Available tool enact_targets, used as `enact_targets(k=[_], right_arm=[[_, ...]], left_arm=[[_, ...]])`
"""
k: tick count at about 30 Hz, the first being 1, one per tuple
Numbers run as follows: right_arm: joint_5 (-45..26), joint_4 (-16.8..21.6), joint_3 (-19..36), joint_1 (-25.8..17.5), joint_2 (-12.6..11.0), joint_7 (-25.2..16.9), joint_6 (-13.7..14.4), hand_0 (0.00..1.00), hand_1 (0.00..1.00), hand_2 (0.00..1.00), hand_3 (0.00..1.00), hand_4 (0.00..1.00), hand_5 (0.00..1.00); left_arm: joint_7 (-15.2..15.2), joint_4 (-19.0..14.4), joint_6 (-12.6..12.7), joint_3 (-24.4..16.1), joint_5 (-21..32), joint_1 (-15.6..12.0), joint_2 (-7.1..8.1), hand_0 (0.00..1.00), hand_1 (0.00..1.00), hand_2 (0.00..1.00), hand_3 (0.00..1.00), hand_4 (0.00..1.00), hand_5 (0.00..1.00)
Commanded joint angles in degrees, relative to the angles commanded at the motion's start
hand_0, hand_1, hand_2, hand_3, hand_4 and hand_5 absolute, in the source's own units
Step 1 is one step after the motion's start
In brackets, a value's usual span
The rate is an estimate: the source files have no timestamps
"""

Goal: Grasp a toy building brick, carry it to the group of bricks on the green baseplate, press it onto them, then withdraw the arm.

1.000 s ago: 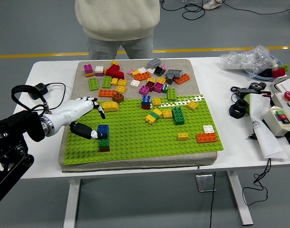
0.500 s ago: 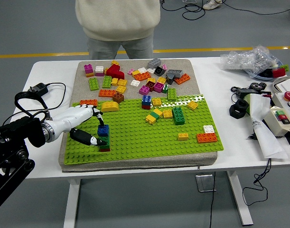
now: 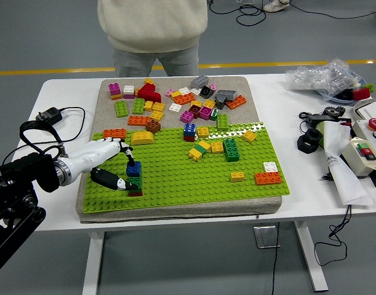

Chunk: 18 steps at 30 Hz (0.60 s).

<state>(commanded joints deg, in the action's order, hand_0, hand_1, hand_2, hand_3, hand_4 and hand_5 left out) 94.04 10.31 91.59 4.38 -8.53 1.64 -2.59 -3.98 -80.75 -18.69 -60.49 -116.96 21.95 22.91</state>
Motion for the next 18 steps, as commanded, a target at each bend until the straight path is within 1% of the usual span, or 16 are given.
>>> enact_targets(k=[18], right_arm=[[-0.4,0.0,-0.1,0.1,0.0,0.0,0.1,0.77,0.686,0.737,0.76,0.998,0.765]], left_arm=[[0.1,1.3,0.2,0.6,0.2,0.0,-0.87,0.998,0.998,0.898,0.601,0.998,0.495]])
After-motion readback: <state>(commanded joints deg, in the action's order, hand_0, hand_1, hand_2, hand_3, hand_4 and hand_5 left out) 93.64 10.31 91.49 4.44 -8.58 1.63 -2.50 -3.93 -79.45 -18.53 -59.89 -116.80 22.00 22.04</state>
